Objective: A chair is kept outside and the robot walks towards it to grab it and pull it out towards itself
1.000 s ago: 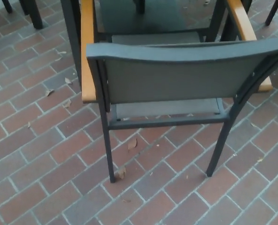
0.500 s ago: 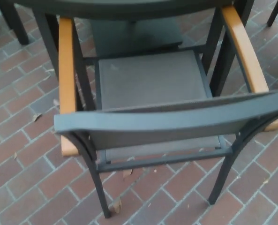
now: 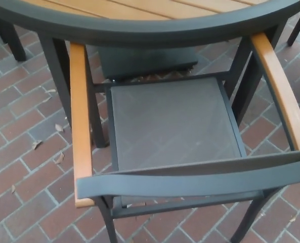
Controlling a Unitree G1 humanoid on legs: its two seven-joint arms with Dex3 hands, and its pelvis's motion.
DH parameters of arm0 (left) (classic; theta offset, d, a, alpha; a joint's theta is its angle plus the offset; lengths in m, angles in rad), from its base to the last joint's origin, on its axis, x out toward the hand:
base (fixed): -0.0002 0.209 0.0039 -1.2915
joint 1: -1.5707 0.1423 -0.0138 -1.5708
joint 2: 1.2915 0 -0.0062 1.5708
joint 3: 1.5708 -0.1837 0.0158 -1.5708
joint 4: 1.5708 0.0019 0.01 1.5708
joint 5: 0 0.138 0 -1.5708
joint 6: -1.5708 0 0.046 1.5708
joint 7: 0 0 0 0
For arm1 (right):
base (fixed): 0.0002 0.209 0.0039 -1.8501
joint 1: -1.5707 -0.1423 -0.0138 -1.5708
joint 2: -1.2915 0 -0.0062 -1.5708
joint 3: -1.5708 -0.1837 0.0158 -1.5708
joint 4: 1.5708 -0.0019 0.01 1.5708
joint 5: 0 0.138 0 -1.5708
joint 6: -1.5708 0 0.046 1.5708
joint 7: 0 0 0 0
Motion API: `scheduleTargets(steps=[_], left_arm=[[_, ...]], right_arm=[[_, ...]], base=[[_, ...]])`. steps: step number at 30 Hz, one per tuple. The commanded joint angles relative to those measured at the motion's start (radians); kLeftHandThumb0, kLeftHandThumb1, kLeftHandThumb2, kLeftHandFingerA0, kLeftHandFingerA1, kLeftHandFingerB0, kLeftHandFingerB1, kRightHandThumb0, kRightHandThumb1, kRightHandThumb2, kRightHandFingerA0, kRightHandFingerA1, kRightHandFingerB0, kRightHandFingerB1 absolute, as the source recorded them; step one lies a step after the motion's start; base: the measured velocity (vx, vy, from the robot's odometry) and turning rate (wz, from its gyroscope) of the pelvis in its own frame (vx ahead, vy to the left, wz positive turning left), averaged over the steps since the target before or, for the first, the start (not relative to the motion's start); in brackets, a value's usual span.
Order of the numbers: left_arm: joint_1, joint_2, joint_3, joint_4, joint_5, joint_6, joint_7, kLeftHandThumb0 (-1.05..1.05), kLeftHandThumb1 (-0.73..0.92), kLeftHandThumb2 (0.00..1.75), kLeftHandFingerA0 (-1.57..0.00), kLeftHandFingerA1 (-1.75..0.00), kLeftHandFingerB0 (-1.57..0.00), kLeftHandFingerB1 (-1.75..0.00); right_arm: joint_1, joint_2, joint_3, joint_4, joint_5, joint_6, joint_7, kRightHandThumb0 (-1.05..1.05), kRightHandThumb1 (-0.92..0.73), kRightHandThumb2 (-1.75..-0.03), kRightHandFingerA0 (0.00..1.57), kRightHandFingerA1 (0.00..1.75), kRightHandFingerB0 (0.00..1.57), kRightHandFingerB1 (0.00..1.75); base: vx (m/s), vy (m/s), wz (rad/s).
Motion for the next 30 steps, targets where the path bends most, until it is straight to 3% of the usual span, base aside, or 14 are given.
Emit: scheduleTargets(steps=[1,8,9,10,13,17,18,19,21,22,23,28,29,30], left_arm=[[0.027,-0.004,0.007,-0.041,-0.022,-0.019,-0.015,-0.63,0.46,0.55,-0.17,-0.57,-0.26,-0.39],[0.045,-0.012,0.009,-0.074,-0.023,-0.008,-0.008,-0.63,0.46,0.55,-0.17,-0.57,-0.26,-0.39],[0.051,-0.018,0.014,-0.083,-0.032,-0.004,-0.010,-0.61,0.46,0.54,-0.18,-0.56,-0.26,-0.37],[0.047,-0.007,0.008,-0.054,-0.024,-0.026,-0.033,-0.61,0.33,0.75,-0.27,-0.63,-0.21,-0.49],[0.040,0.011,-0.007,-0.013,-0.008,-0.068,-0.071,-0.62,0.33,0.75,-0.26,-0.62,-0.20,-0.49],[0.023,0.016,-0.027,0.007,0.008,-0.121,-0.090,-0.52,0.46,0.53,-0.32,-0.63,-0.27,-0.42],[0.026,0.021,-0.048,-0.001,0.031,-0.152,-0.091,-0.65,0.36,0.77,-0.41,-0.64,-0.29,-0.48],[0.024,0.026,-0.065,-0.012,0.044,-0.179,-0.099,-0.63,0.46,0.54,-0.34,-0.65,-0.28,-0.43],[0.020,0.030,-0.082,-0.021,0.050,-0.210,-0.111,-0.63,0.46,0.54,-0.34,-0.65,-0.28,-0.43],[0.008,0.035,-0.098,-0.038,0.059,-0.194,-0.098,-0.62,0.33,0.77,-0.34,-0.64,-0.25,-0.50],[0.003,0.037,-0.108,-0.057,0.066,-0.193,-0.095,-0.58,0.35,0.79,-0.33,-0.65,-0.25,-0.52],[-0.001,0.064,-0.166,-0.103,0.107,-0.222,-0.082,-0.45,0.34,0.76,-0.32,-0.65,-0.24,-0.53],[-0.001,0.067,-0.170,-0.109,0.105,-0.221,-0.079,-0.38,0.45,0.56,-0.33,-0.65,-0.27,-0.45],[-0.002,0.069,-0.170,-0.110,0.099,-0.218,-0.079,-0.38,0.45,0.56,-0.33,-0.65,-0.27,-0.45]], right_arm=[[-0.018,-0.028,-0.009,0.017,0.012,0.001,-0.003,-0.89,-0.51,-0.86,0.00,0.05,0.00,0.00],[-0.027,-0.032,-0.008,0.029,0.012,-0.006,0.000,-0.89,-0.51,-0.86,0.00,0.05,0.00,0.00],[-0.025,-0.036,-0.003,0.023,0.004,-0.006,-0.007,-0.78,-0.59,-0.58,0.00,0.10,0.00,0.17],[-0.020,-0.049,-0.001,0.017,0.001,0.001,-0.003,-0.83,-0.46,-0.82,0.00,0.04,0.00,0.03],[-0.017,-0.076,0.015,0.017,-0.021,0.006,-0.005,-0.83,-0.46,-0.82,0.00,0.05,0.00,0.03],[-0.025,-0.099,0.045,0.013,-0.039,-0.009,0.022,-0.86,-0.48,-0.83,0.00,0.02,0.00,0.00],[-0.035,-0.110,0.061,0.012,-0.053,-0.015,0.025,-0.77,-0.44,-0.83,0.00,0.08,0.00,0.14],[-0.051,-0.116,0.073,0.003,-0.059,-0.015,0.026,-0.80,-0.43,-0.77,0.00,0.01,0.00,0.00],[-0.071,-0.122,0.086,-0.010,-0.062,-0.008,0.026,-0.80,-0.43,-0.77,0.00,0.01,0.00,0.00],[-0.083,-0.139,0.103,-0.018,-0.076,-0.024,0.044,-0.85,-0.46,-0.82,0.00,0.04,0.00,0.00],[-0.096,-0.151,0.114,-0.023,-0.084,-0.029,0.055,-0.85,-0.47,-0.84,0.00,0.04,0.00,0.00],[-0.158,-0.195,0.162,-0.031,-0.098,-0.026,0.115,-0.86,-0.49,-0.89,0.00,0.02,0.00,0.00],[-0.169,-0.201,0.174,-0.030,-0.105,-0.026,0.118,-0.86,-0.50,-0.90,0.00,0.02,0.00,0.00],[-0.177,-0.206,0.183,-0.031,-0.109,-0.023,0.121,-0.86,-0.50,-0.90,0.00,0.02,0.00,0.00]], base=[[0.09,-0.150,-1.05],[-0.03,-0.137,0.05],[0.00,0.000,0.00],[0.00,0.000,0.00],[0.00,0.026,-0.02],[0.01,0.153,0.10],[0.04,0.296,-0.07],[0.05,0.296,0.10],[0.02,0.029,0.04],[0.00,0.000,0.00],[0.00,0.000,0.00],[0.01,-0.006,0.01],[0.00,0.000,0.00],[0.00,0.000,0.00]])
